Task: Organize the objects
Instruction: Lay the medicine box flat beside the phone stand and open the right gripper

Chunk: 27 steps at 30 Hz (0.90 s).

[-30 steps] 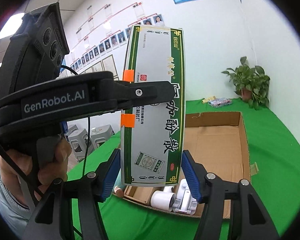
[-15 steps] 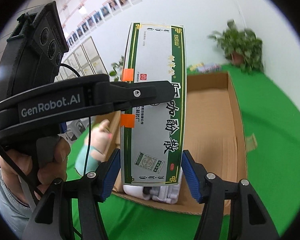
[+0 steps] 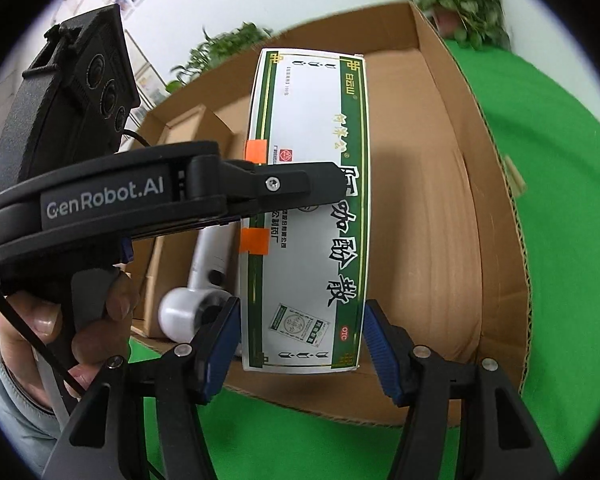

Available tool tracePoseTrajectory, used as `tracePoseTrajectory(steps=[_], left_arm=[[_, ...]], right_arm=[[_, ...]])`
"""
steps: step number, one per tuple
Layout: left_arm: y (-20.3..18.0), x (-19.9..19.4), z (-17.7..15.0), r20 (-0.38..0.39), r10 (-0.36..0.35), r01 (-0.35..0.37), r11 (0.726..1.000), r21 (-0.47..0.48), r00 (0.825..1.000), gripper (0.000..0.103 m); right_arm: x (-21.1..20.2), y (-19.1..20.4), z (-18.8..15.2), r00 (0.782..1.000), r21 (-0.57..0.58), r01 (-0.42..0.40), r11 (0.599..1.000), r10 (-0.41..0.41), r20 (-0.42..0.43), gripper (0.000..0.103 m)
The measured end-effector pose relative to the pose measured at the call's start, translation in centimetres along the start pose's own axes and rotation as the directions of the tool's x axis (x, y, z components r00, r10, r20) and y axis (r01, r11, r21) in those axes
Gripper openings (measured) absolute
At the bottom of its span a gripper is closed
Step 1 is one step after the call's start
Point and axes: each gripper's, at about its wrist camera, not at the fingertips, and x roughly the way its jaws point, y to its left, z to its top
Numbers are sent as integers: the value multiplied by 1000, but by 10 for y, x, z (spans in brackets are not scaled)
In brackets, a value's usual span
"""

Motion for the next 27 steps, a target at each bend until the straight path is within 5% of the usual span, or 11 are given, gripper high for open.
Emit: tracePoseTrajectory(steps=[9, 14, 22, 27], left_arm=[[14, 35, 4, -49, -47, 44, 998, -54, 998, 44], [10, 39, 6, -73, 35, -37, 999, -17, 997, 49], [10, 2, 7, 32, 137, -138, 990, 23, 990, 50], [6, -26, -4, 120, 231, -239, 969, 60, 966, 50]], right_arm=[[4, -4, -5, 996, 13, 60, 998, -59, -66, 59], [2, 4, -10, 988, -6, 118, 993, -118, -99, 60], [-2, 19, -19, 976, -13, 191, 981, -192, -104, 60], [8, 22, -17, 963, -29, 239, 971, -241, -120, 60]])
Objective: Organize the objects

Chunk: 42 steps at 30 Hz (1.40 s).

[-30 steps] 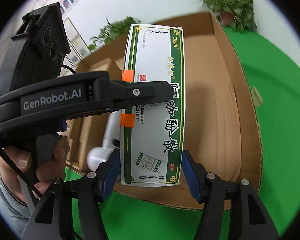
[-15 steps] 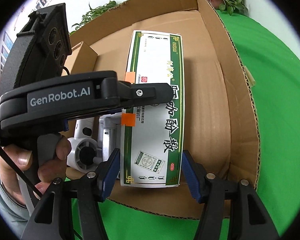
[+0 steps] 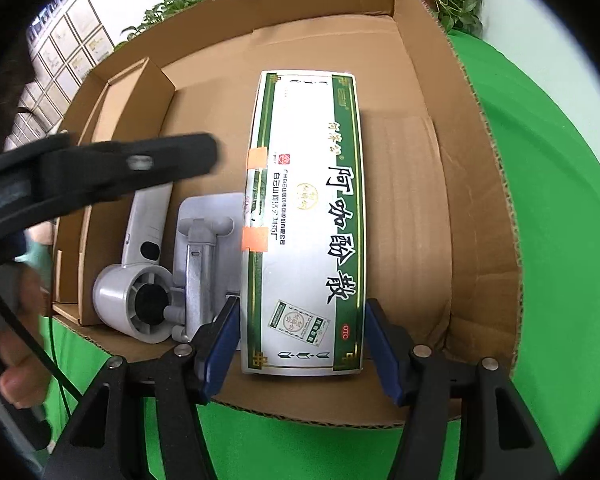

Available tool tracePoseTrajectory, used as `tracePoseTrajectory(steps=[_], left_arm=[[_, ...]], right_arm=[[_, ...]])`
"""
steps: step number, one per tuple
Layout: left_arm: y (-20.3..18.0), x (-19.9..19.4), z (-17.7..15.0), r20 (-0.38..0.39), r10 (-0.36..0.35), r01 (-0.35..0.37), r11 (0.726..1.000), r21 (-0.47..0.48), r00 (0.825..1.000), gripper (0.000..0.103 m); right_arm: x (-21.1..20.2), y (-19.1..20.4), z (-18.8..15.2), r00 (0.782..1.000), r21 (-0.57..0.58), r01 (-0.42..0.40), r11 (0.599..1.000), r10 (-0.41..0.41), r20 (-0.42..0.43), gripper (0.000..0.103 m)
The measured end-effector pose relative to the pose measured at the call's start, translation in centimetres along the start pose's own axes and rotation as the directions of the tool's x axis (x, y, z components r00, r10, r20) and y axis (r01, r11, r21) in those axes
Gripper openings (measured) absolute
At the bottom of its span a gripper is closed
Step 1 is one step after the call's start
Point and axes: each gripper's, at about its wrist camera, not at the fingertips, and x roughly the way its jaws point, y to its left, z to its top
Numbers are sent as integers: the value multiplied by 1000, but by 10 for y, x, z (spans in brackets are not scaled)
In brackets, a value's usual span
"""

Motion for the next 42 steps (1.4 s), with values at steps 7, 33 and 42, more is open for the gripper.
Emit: tracePoseTrajectory(steps=[7, 33, 42], left_arm=[[-6, -73, -44, 175, 198, -207, 978, 36, 964, 52], [50, -135, -163, 457, 540, -574, 815, -76, 707, 103], [52, -130, -163, 443, 563, -600, 797, -70, 698, 103]], right_arm=[[-1, 11, -12, 996, -4, 87, 996, -87, 23, 64], [-32, 53, -50, 824, -16, 115, 993, -87, 559, 102], [-18, 52, -49, 844, -28, 142, 989, -106, 525, 102]])
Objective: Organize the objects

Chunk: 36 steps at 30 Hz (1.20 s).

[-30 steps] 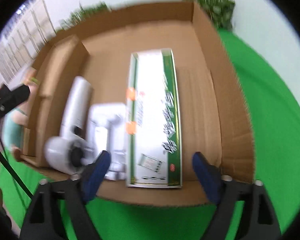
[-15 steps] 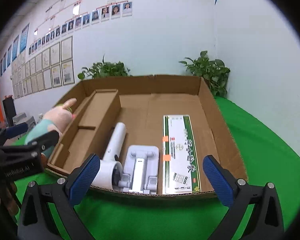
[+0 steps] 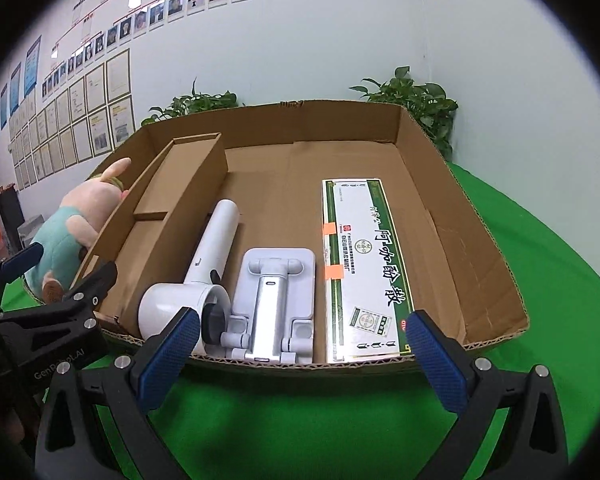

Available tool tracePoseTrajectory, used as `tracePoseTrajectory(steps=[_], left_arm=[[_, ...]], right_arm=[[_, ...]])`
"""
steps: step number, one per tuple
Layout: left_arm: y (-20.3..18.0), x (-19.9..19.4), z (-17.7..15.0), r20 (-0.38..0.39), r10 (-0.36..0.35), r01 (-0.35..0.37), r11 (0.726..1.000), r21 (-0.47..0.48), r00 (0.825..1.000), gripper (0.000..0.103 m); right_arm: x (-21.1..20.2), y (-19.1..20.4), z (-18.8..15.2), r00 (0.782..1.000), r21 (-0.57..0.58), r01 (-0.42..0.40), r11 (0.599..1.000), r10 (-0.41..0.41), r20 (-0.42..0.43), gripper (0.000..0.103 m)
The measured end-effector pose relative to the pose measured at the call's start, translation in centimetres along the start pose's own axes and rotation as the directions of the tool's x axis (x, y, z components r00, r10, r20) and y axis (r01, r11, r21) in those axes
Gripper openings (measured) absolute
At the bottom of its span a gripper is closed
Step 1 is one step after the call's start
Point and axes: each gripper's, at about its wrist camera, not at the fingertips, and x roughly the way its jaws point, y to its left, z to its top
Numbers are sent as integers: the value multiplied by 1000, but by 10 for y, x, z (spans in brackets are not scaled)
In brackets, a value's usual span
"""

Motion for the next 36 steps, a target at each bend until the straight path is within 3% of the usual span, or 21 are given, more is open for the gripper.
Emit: tracePoseTrajectory(steps=[6, 15, 36], left_arm=[[-4, 3, 0, -13, 26, -26, 999, 24, 1000, 103], [-3, 6, 0, -12, 21, -21, 999, 24, 1000, 103], [-6, 15, 1, -10, 15, -15, 1000, 20, 1000, 103]], right_arm=[[3, -3, 1, 1000, 14, 24, 1000, -24, -12, 103], [7, 7, -1, 999, -45, 21, 999, -23, -42, 103], [5, 6, -2, 999, -44, 21, 999, -22, -43, 103]])
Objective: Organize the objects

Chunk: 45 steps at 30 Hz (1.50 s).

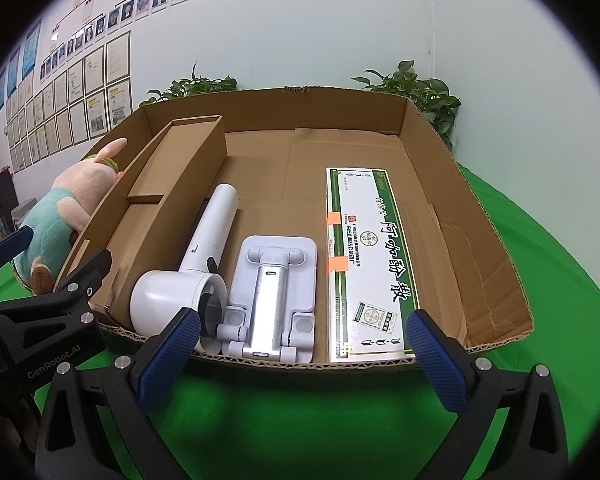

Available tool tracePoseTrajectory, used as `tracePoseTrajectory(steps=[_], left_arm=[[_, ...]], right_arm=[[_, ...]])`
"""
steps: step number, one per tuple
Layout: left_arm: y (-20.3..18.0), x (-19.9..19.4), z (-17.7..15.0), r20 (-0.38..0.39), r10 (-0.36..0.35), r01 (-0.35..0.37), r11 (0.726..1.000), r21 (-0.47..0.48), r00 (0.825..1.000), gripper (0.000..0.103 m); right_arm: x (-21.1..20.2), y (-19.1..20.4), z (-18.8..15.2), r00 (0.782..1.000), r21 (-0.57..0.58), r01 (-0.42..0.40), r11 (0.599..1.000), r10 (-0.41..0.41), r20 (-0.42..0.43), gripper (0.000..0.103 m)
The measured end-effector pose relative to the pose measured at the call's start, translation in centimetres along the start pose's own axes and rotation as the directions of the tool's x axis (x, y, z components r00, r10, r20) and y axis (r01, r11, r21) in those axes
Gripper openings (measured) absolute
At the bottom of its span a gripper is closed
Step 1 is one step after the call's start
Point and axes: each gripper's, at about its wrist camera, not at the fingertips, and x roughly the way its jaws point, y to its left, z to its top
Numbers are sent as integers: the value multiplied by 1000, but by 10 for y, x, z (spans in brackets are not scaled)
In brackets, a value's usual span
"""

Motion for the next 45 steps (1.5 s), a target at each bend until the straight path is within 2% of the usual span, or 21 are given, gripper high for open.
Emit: tracePoseTrajectory(steps=[45], left_arm=[[-3, 7, -2, -2, 2, -2, 1000, 0, 1000, 103]], right_arm=[[0, 0, 0, 1000, -1, 1, 1000, -1, 0, 103]])
